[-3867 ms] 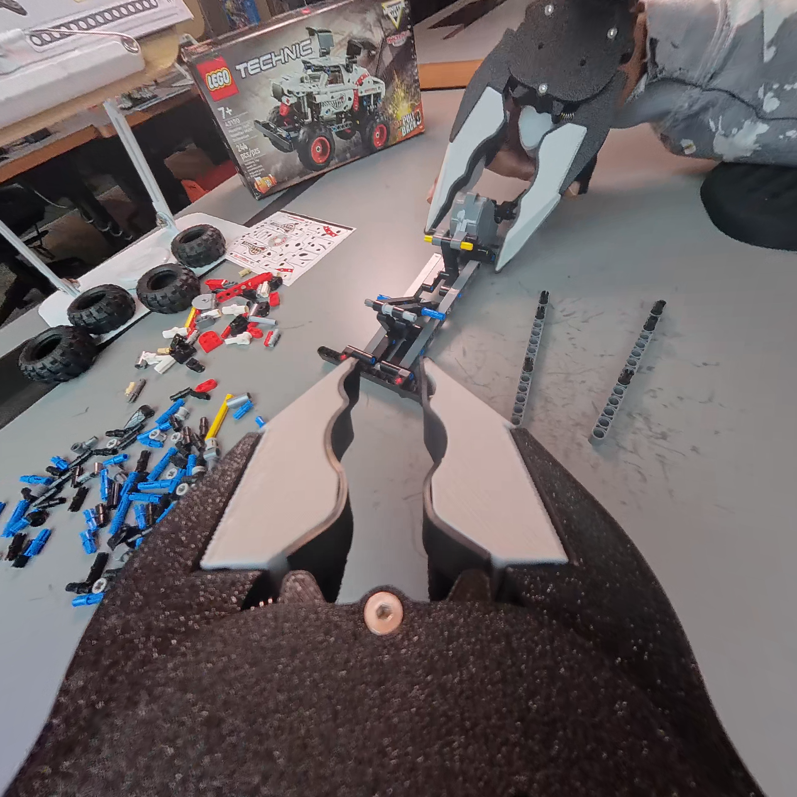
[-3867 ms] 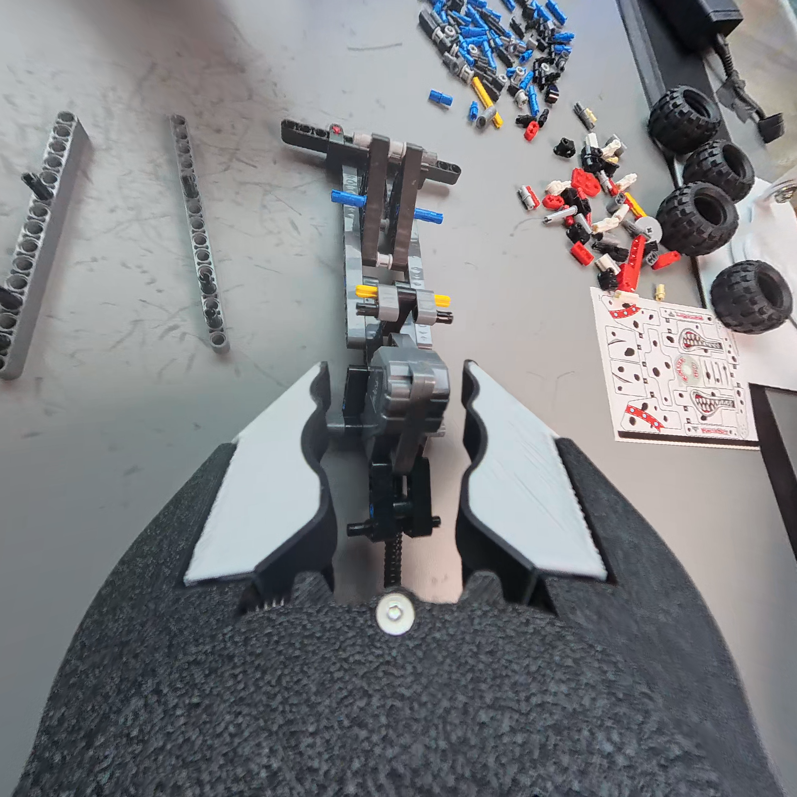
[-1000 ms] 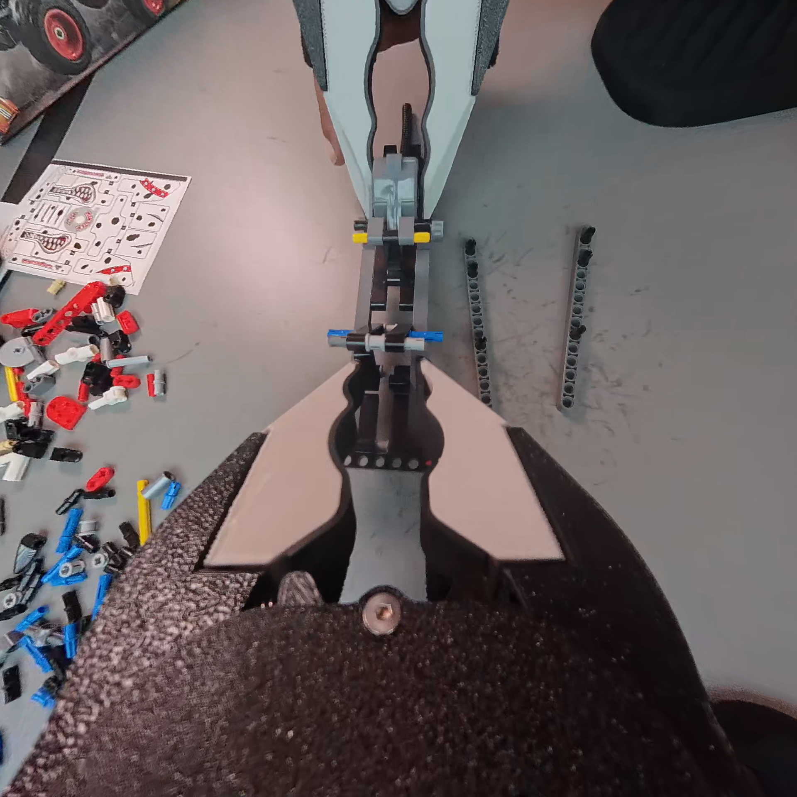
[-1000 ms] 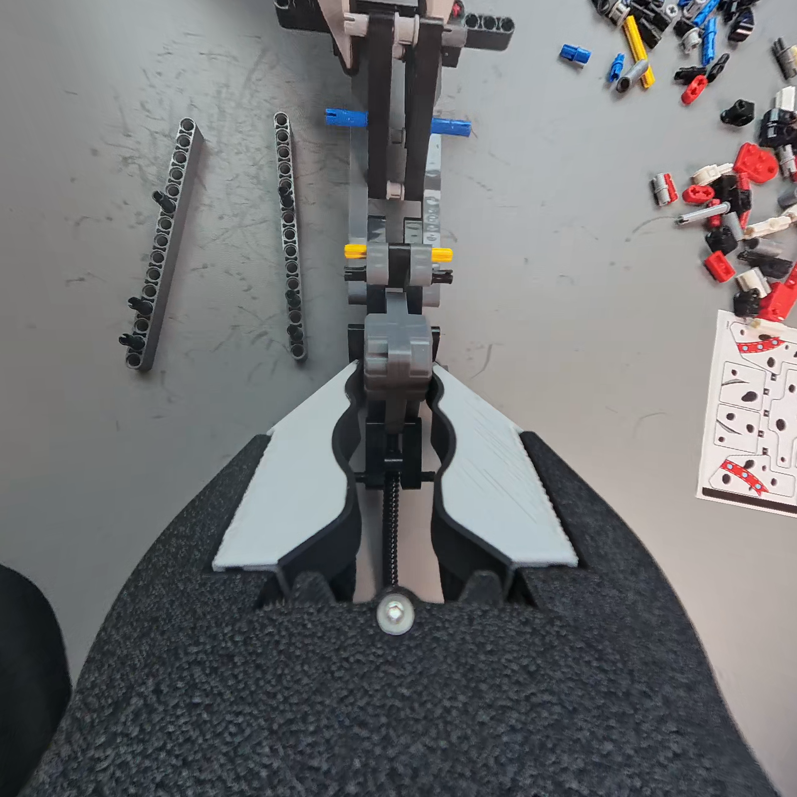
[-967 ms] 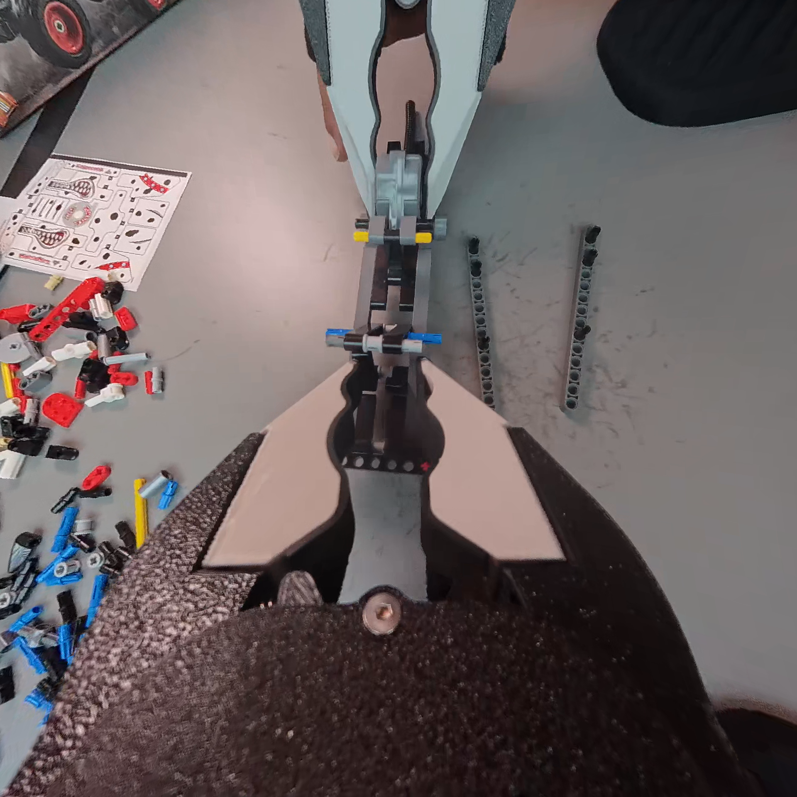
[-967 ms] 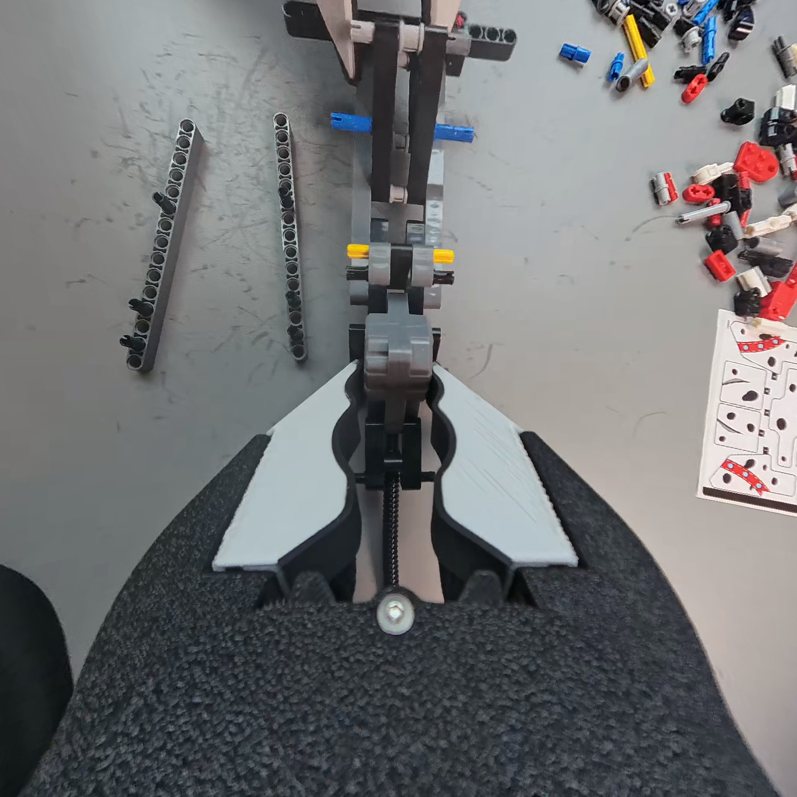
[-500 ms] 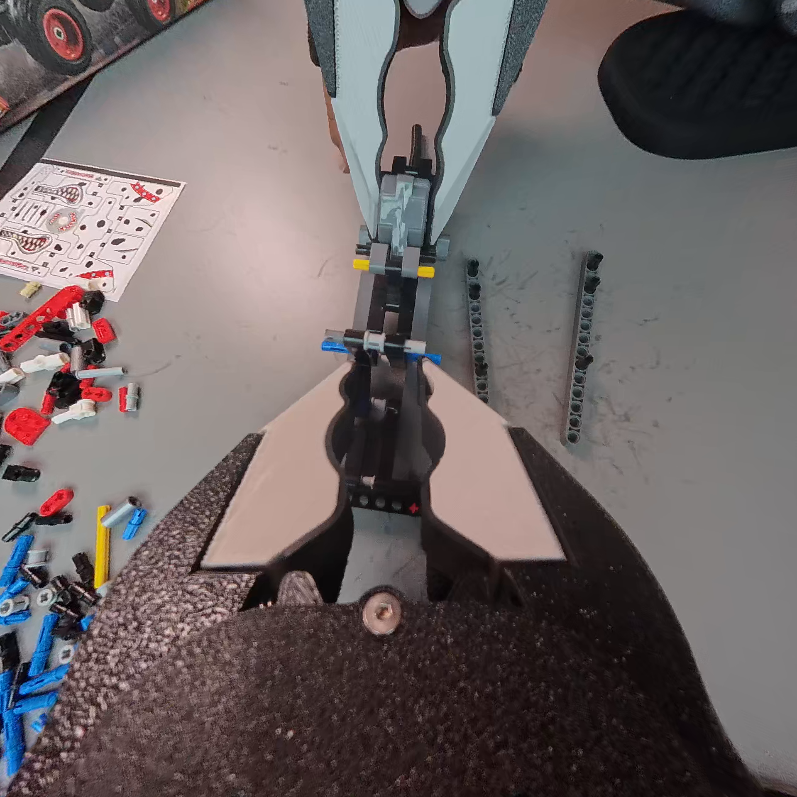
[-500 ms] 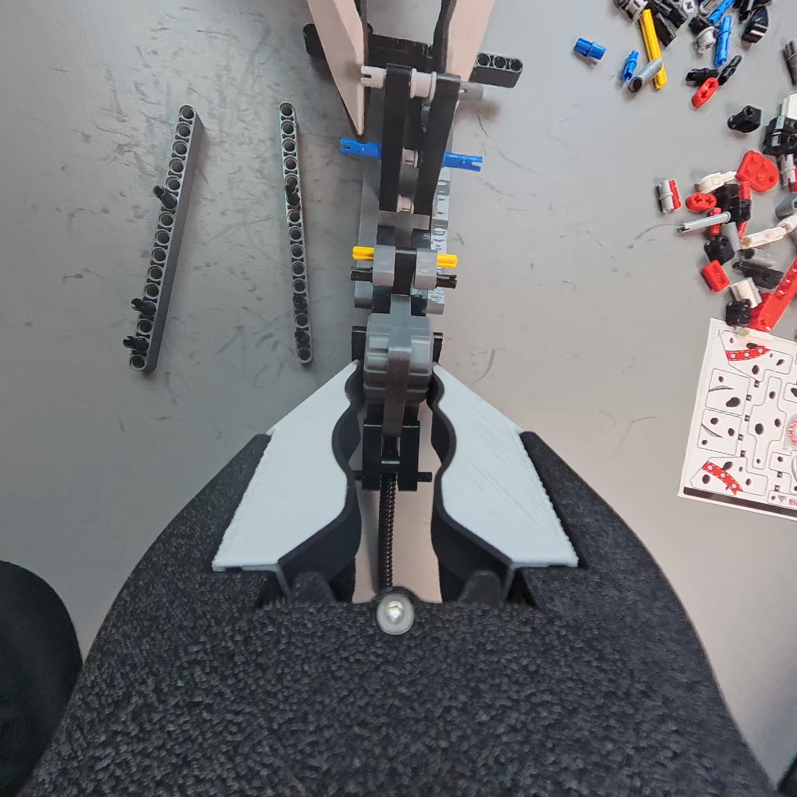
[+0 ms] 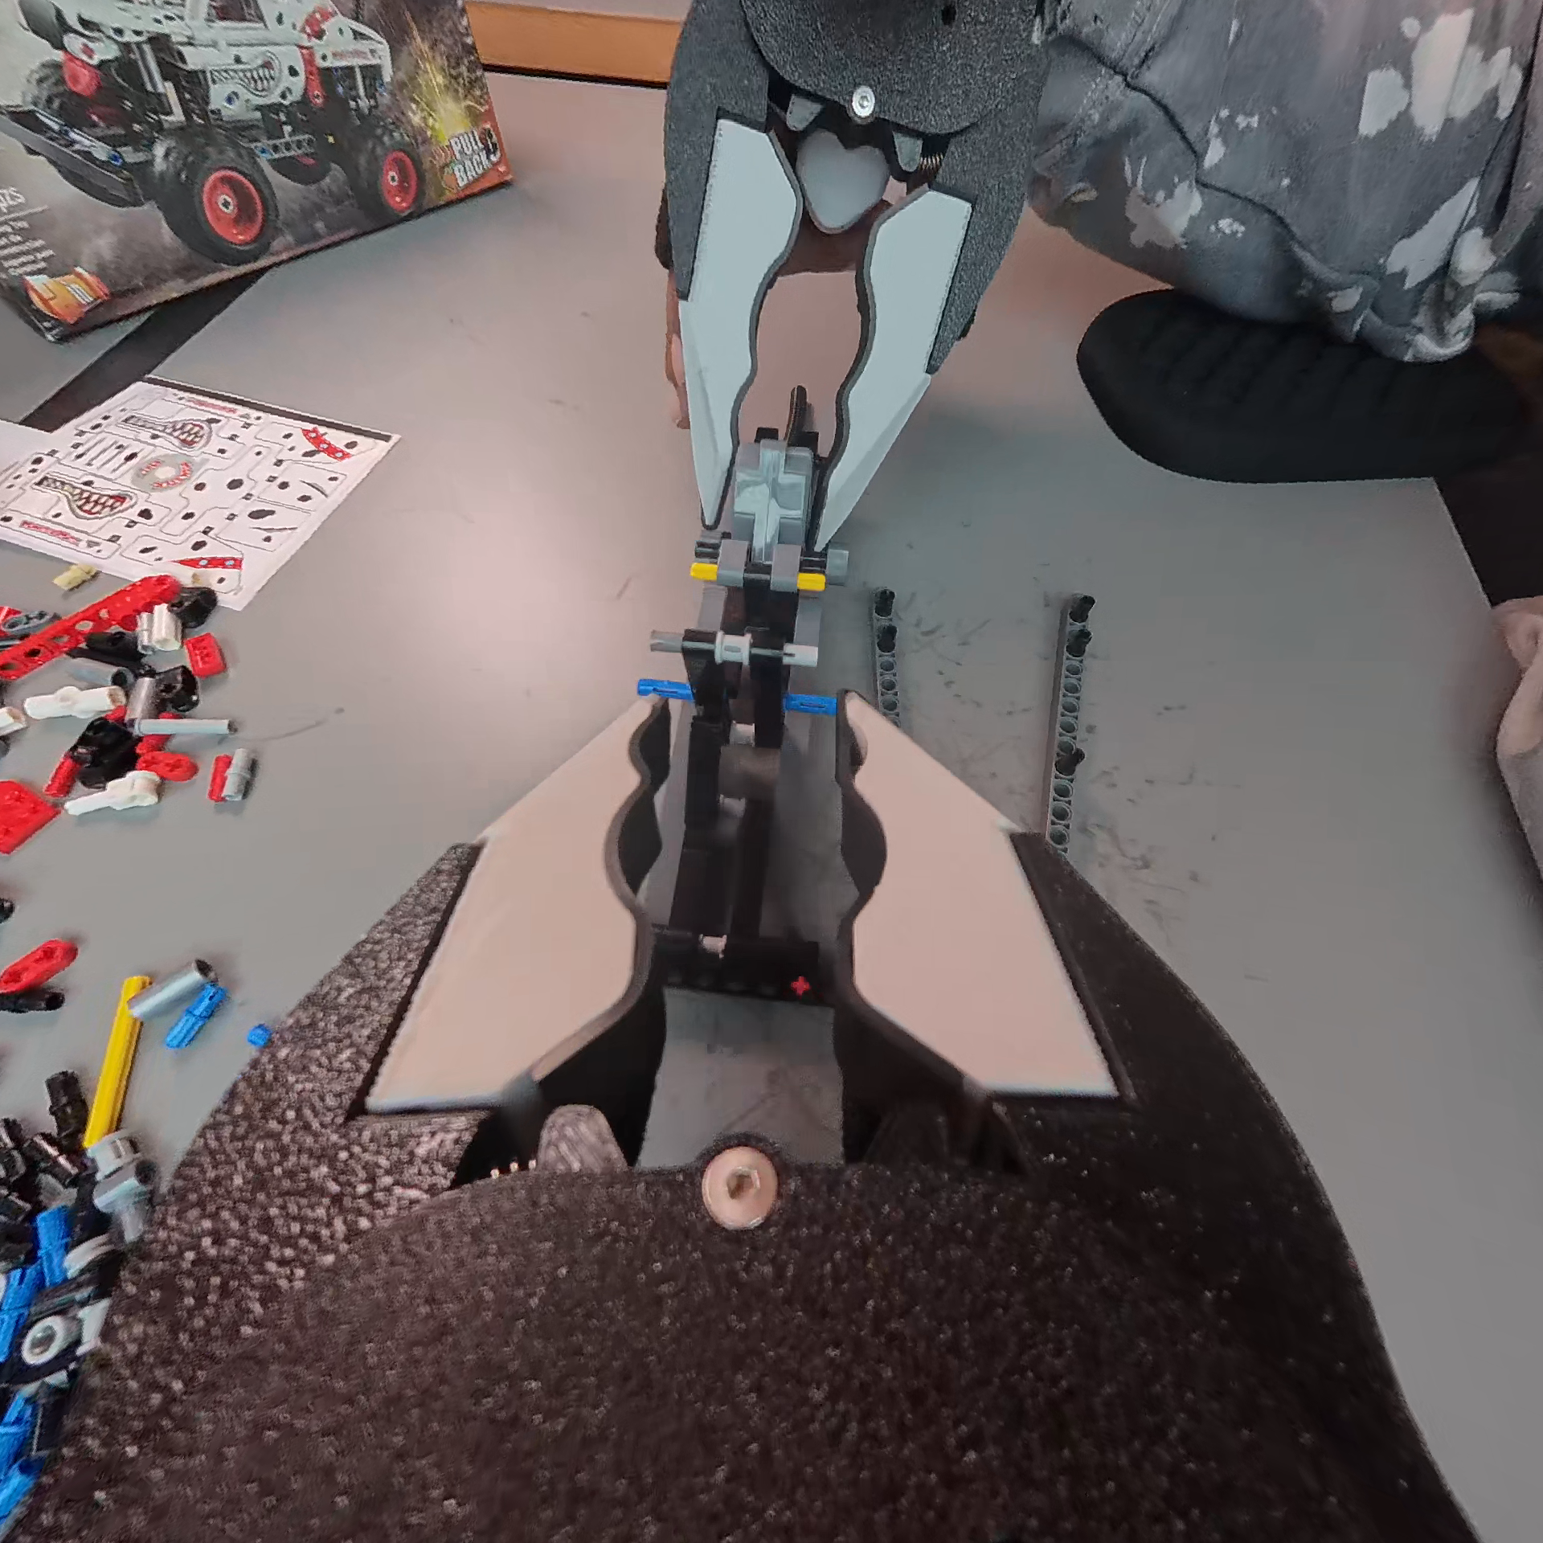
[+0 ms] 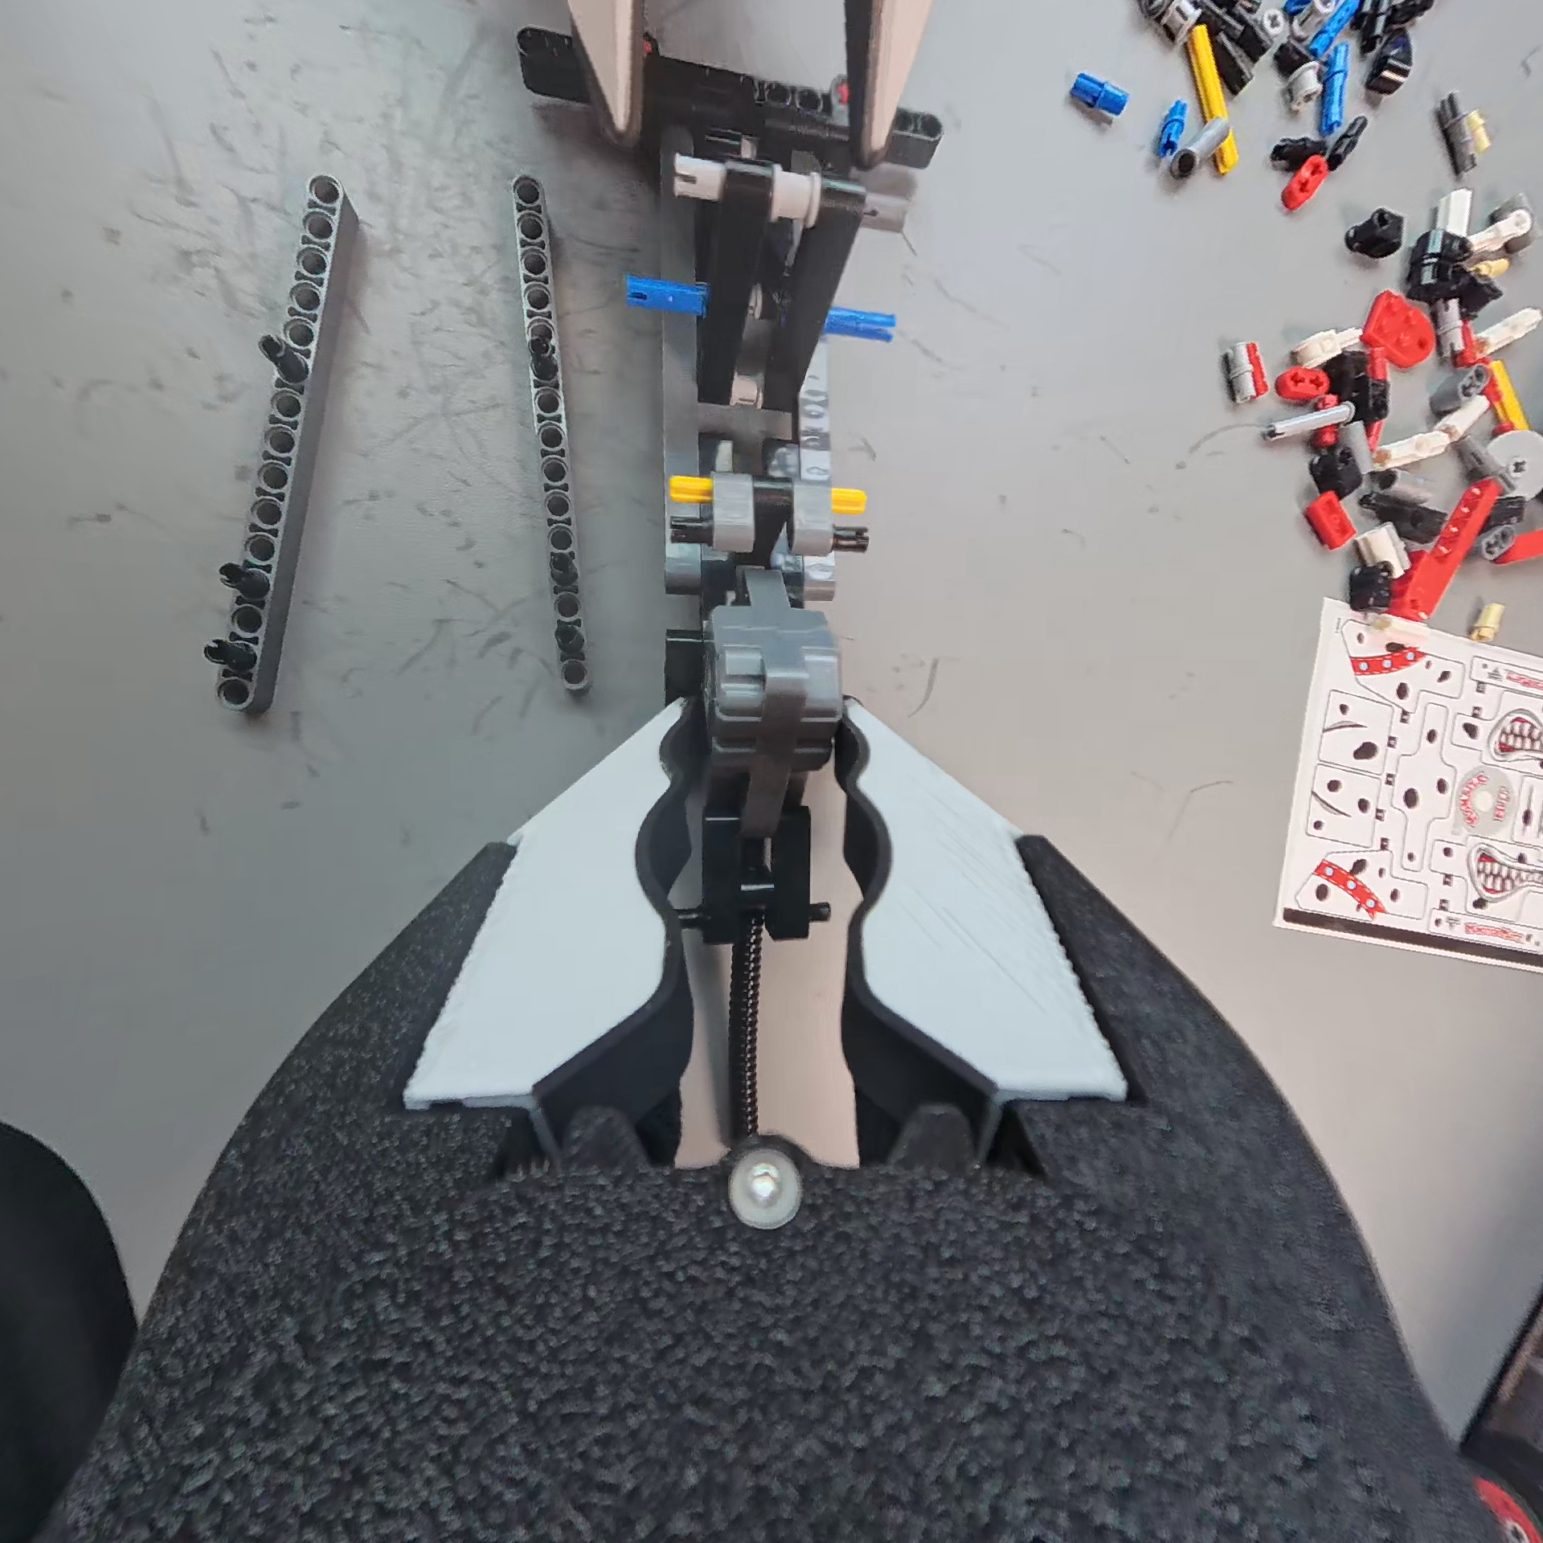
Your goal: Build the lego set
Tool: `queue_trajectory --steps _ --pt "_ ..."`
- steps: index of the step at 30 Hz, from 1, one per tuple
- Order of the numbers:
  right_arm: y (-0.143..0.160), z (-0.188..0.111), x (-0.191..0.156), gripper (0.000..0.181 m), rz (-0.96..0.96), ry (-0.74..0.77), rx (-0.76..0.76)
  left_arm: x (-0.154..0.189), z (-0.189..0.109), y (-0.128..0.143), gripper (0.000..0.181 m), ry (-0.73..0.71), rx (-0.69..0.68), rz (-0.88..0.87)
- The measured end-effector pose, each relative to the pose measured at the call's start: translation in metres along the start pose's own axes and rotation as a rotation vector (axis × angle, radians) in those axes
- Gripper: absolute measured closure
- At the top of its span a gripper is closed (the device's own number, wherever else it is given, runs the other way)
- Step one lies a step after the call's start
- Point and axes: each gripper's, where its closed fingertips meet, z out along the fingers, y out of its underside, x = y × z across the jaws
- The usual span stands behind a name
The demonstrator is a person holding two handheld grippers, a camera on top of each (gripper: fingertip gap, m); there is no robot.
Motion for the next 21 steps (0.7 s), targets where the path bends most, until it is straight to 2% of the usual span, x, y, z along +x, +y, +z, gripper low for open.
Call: queue_trajectory --steps 5,10,11,12,15,21 --pt "0.0 -0.011 0.006 0.139 0.05 0.016 0.052 -0.003 0.001 0.0 0.132 -0.033 0.0 0.009" --pt "0.0 -0.006 -0.001 0.139 0.056 -0.009 0.071 -0.004 0.007 0.0 0.127 -0.031 -0.011 0.012" --pt "0.0 -0.003 0.0 0.144 0.047 -0.003 0.066 -0.003 0.008 -0.001 0.127 -0.028 -0.017 0.014" --pt "-0.001 -0.001 0.0 0.151 0.042 -0.003 0.066 -0.004 0.01 -0.001 0.129 -0.029 -0.022 0.016" --pt "-0.005 0.001 -0.004 0.152 0.043 -0.034 0.08 -0.002 0.014 0.0 0.143 -0.019 -0.039 0.027" --pt "-0.006 0.001 -0.006 0.153 0.05 -0.045 0.085 -0.001 0.015 0.001 0.146 -0.019 -0.046 0.038"
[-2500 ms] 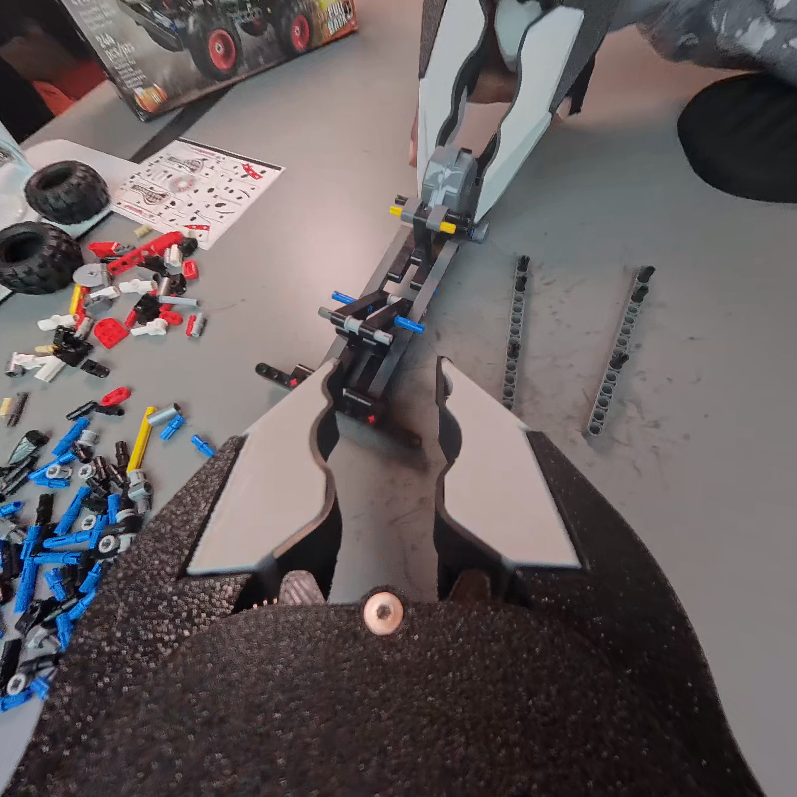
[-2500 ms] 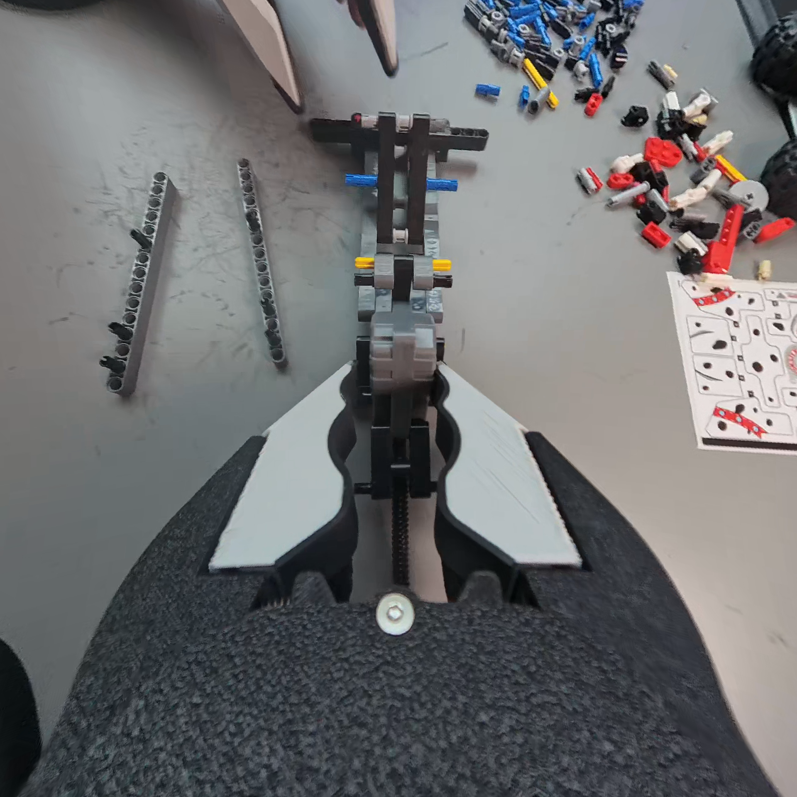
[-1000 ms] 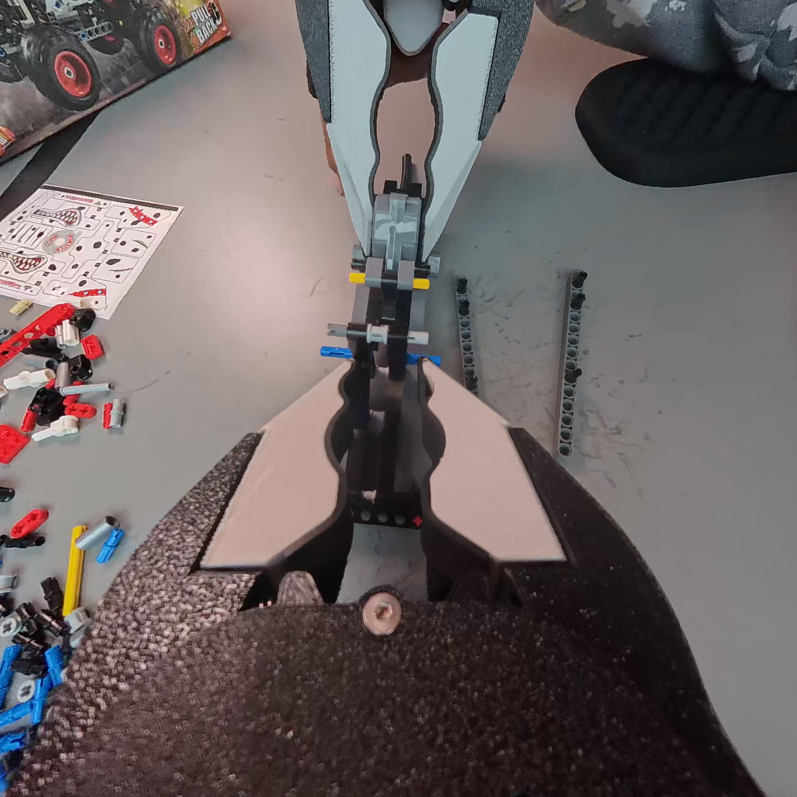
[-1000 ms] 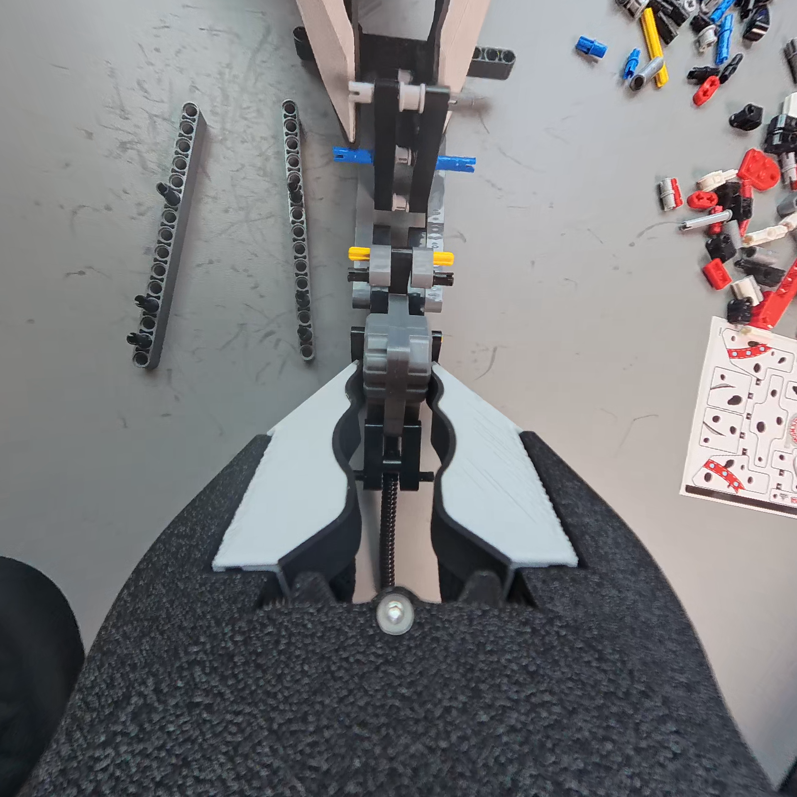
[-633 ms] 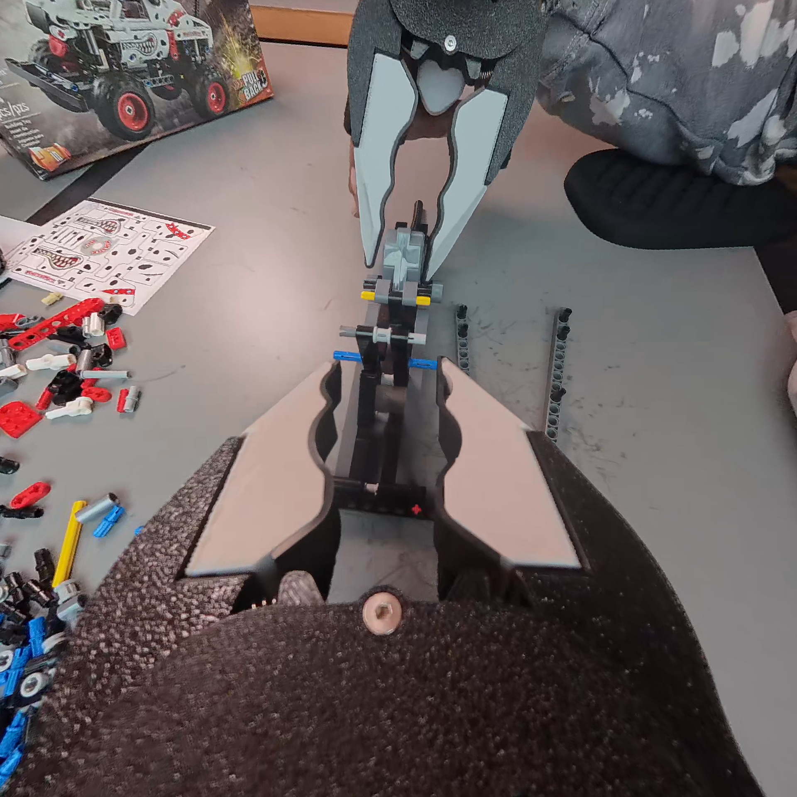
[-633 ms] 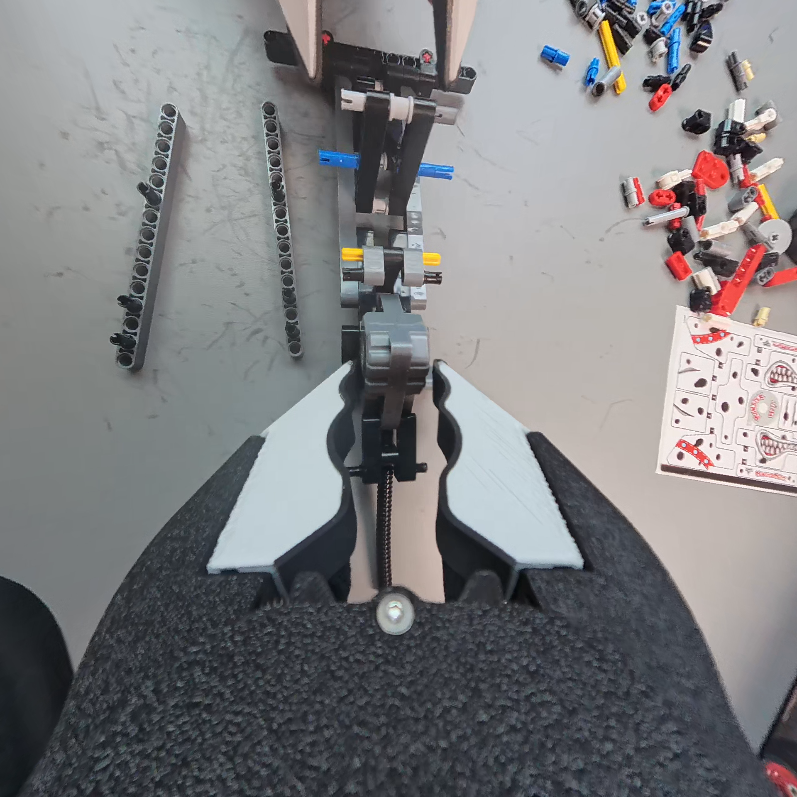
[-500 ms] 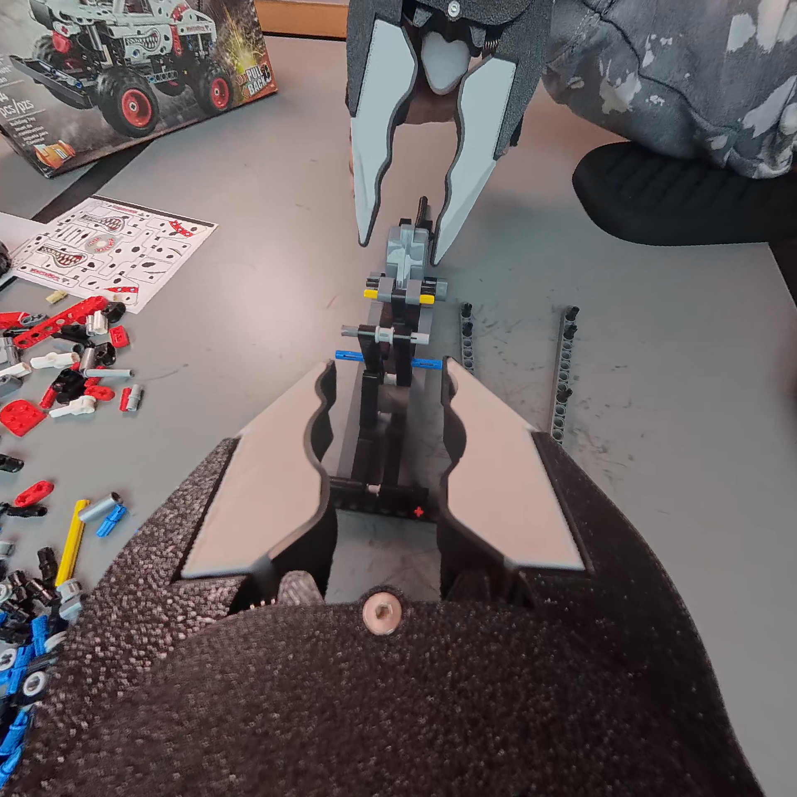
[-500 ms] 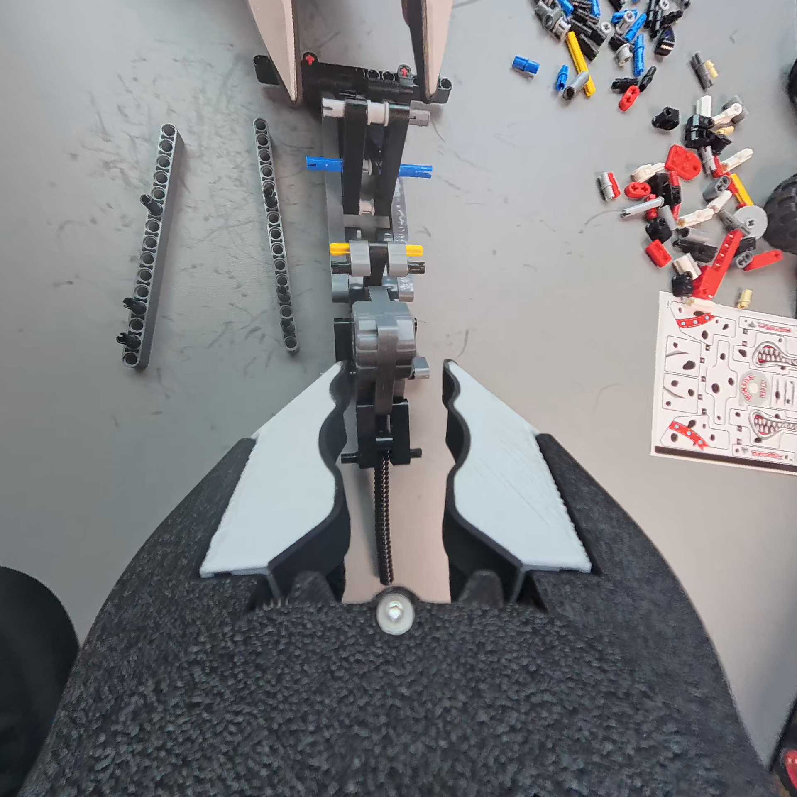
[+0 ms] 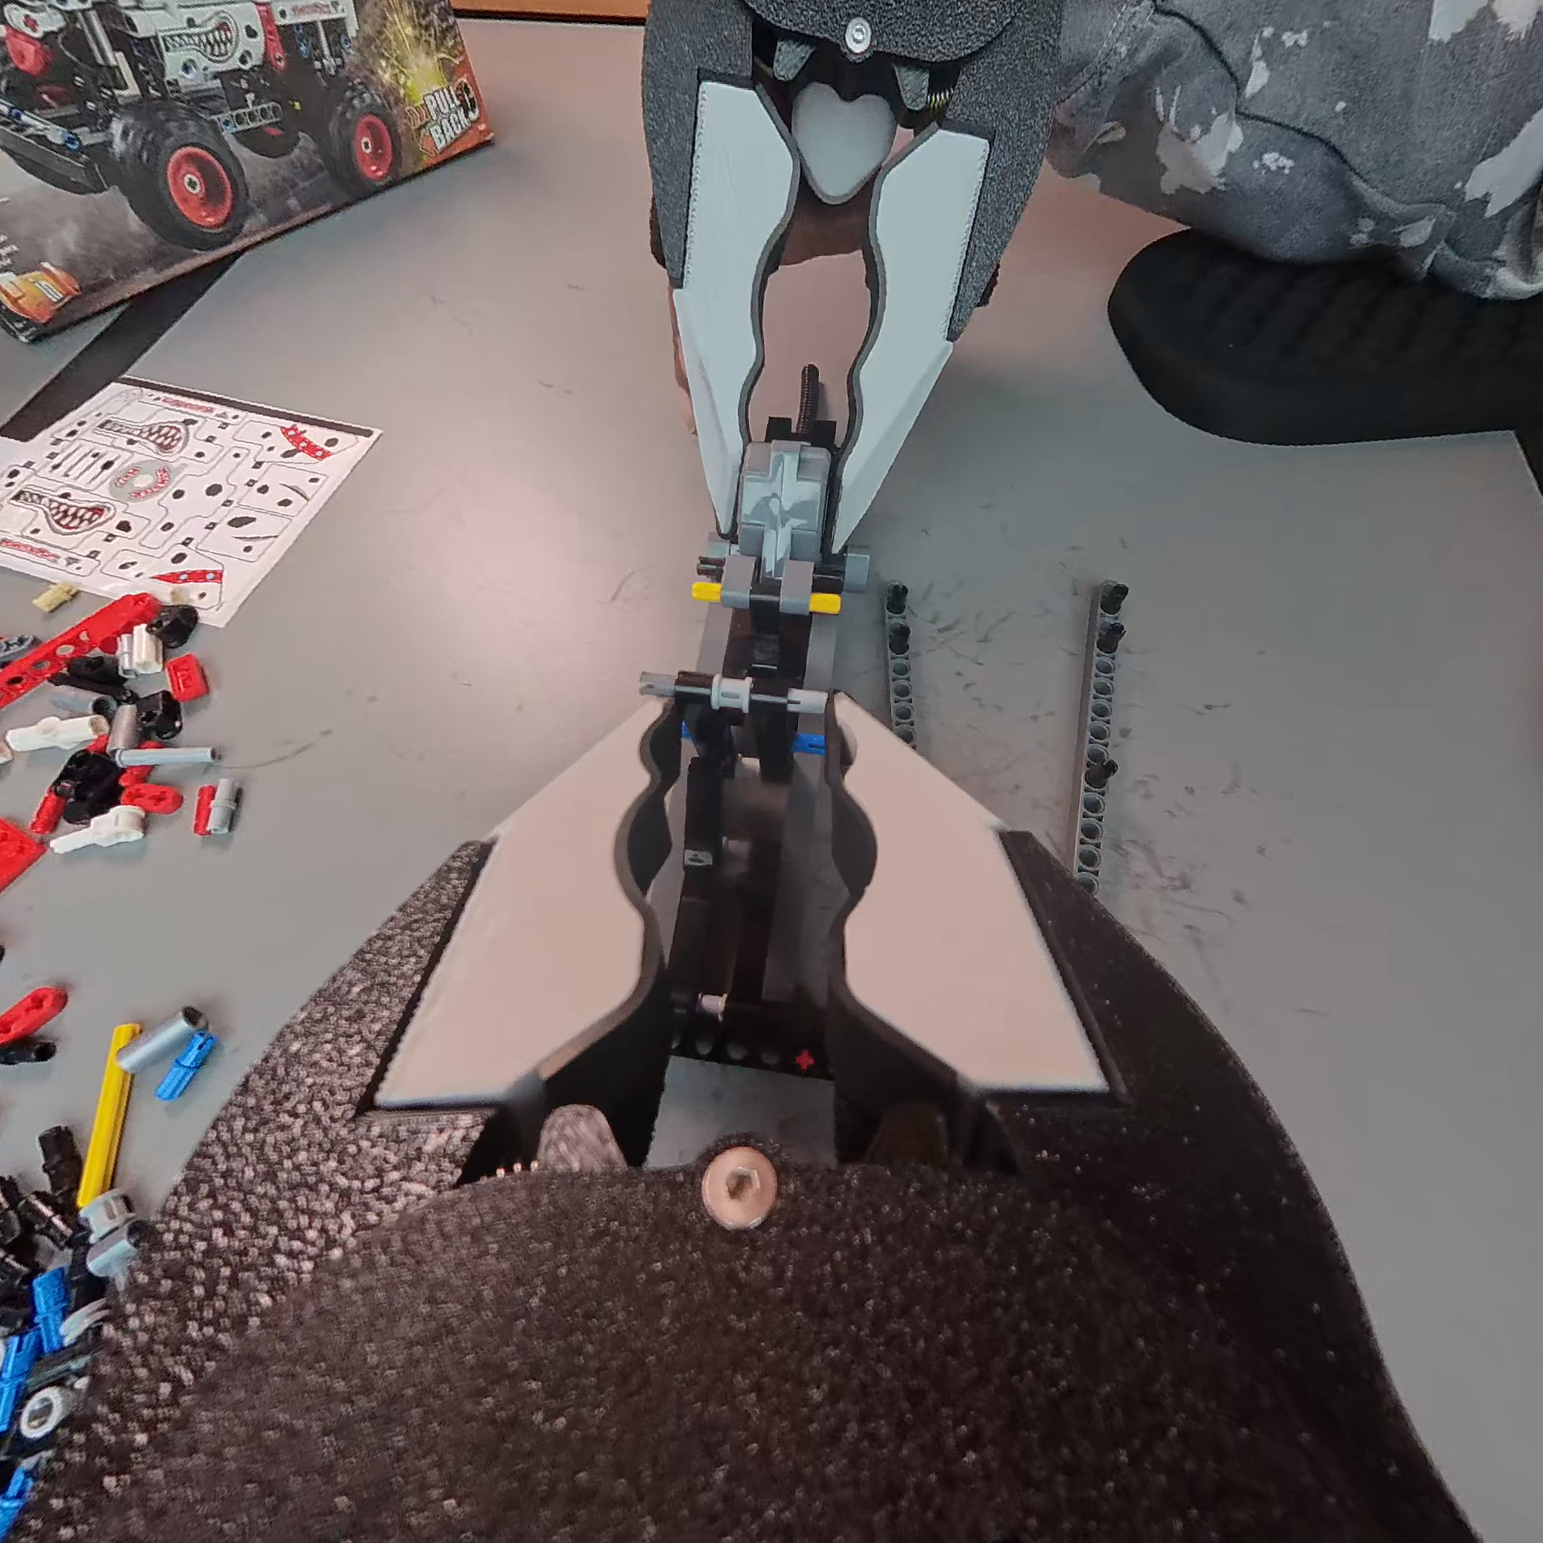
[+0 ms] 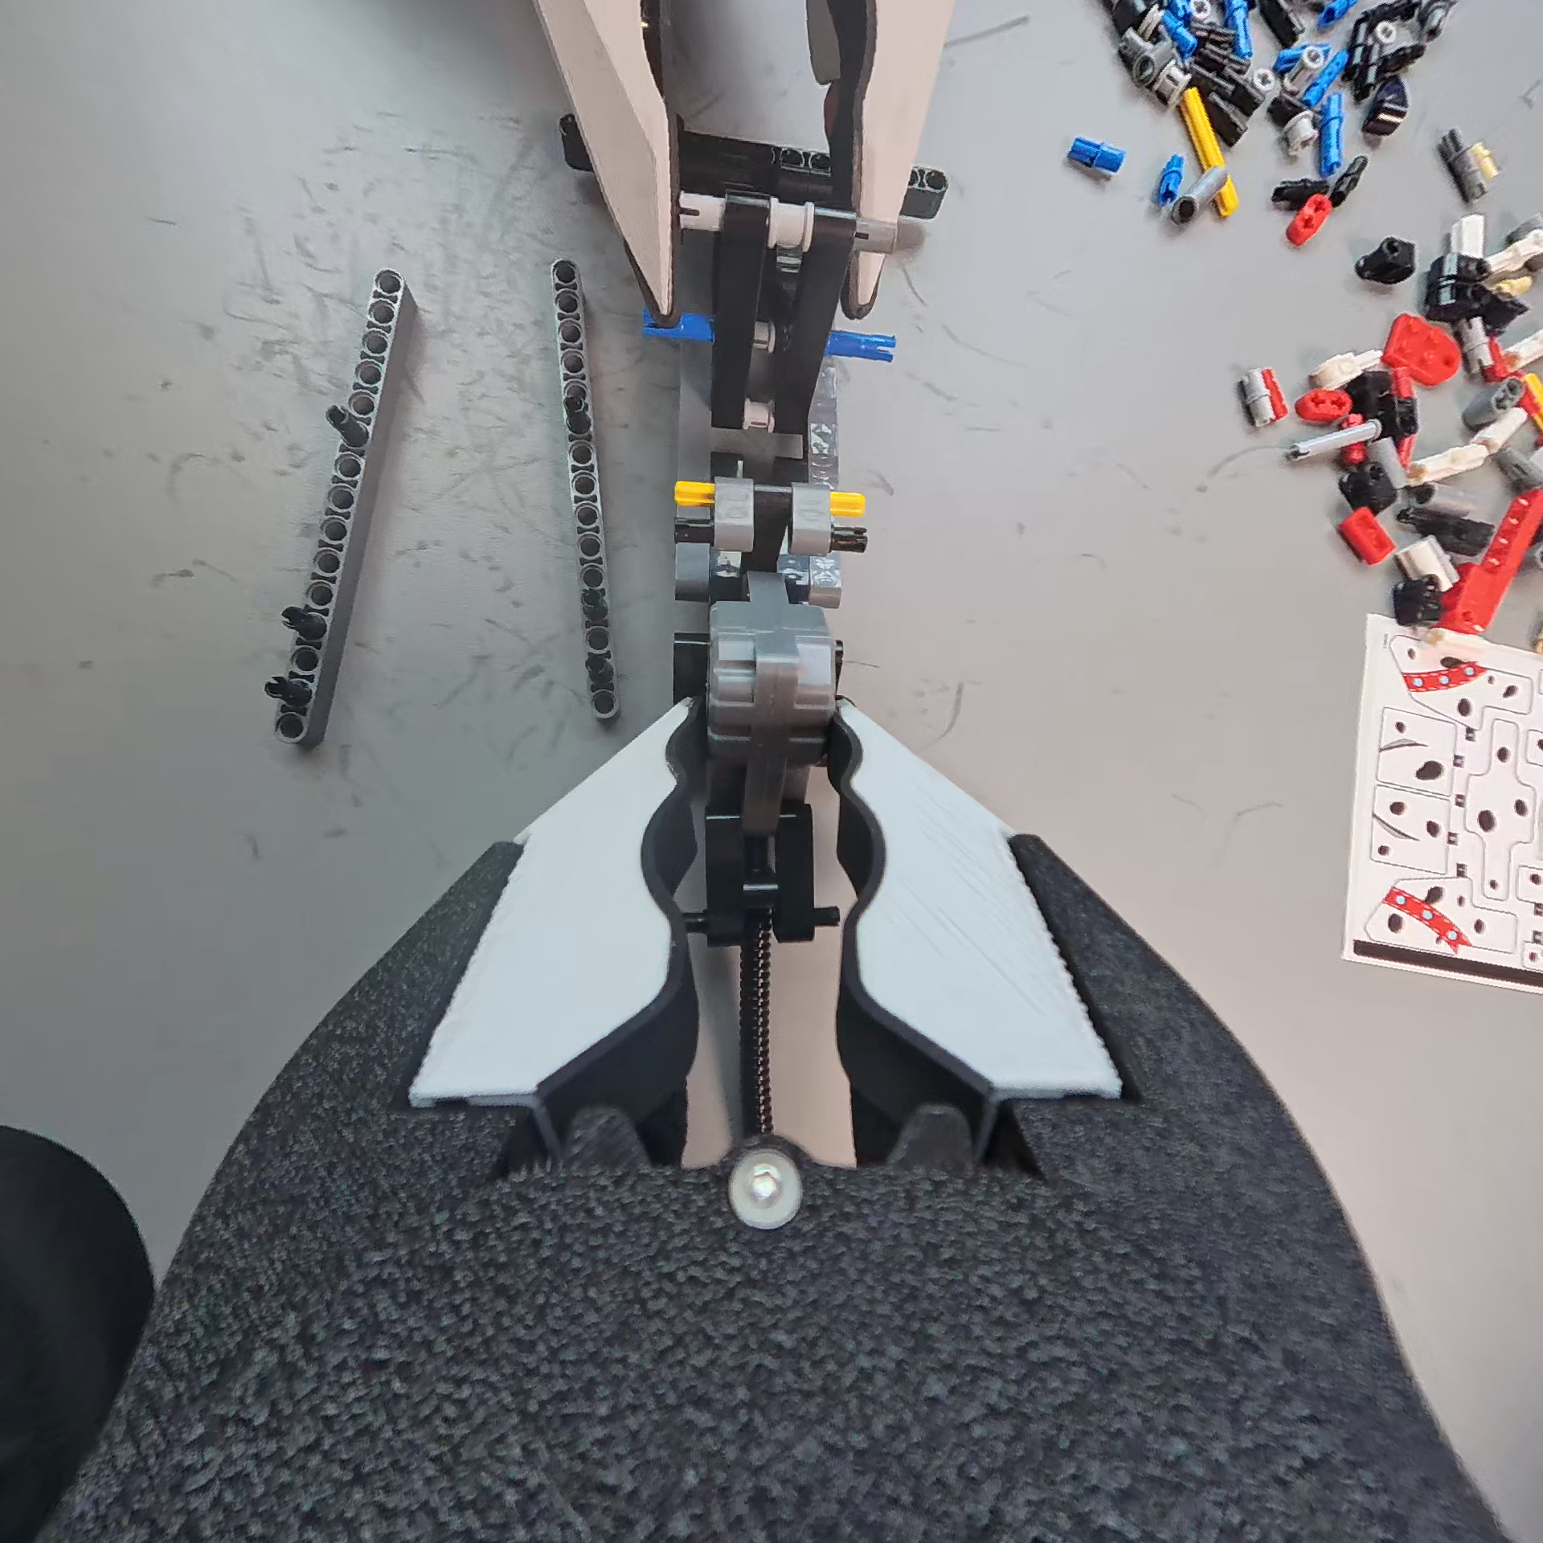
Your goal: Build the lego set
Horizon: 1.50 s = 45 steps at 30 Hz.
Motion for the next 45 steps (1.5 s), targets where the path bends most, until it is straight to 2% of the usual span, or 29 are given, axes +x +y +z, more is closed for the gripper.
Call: queue_trajectory --steps 18,25,29,32,35,37,40,45 --pt "-0.001 0.003 -0.001 0.154 0.061 -0.067 -0.034 -0.001 0.003 -0.003 0.146 0.036 -0.005 -0.036" --pt "-0.001 0.003 0.001 0.153 0.035 -0.004 -0.08 -0.001 0.002 -0.002 0.145 0.005 -0.003 -0.017" --pt "-0.006 -0.001 0.001 0.148 0.038 0.019 -0.049 -0.002 0.002 -0.002 0.144 -0.009 -0.001 -0.012" --pt "-0.007 -0.005 0.002 0.145 0.039 0.044 -0.031 -0.003 -0.006 -0.007 0.136 -0.003 0.025 -0.024" --pt "-0.005 -0.011 0.001 0.141 0.053 0.051 -0.002 -0.011 -0.028 -0.011 0.136 -0.017 0.055 -0.05" --pt "-0.003 -0.017 0.001 0.14 0.072 0.056 0.025 -0.018 -0.043 -0.003 0.14 -0.028 0.045 -0.072" --pt "0.0 -0.026 0.002 0.14 0.101 0.06 0.065 -0.021 -0.051 0.023 0.144 -0.015 -0.03 -0.08" --pt "0.0 -0.02 -0.001 0.138 0.097 0.056 0.065 -0.006 -0.039 0.037 0.144 0.067 -0.08 -0.059"
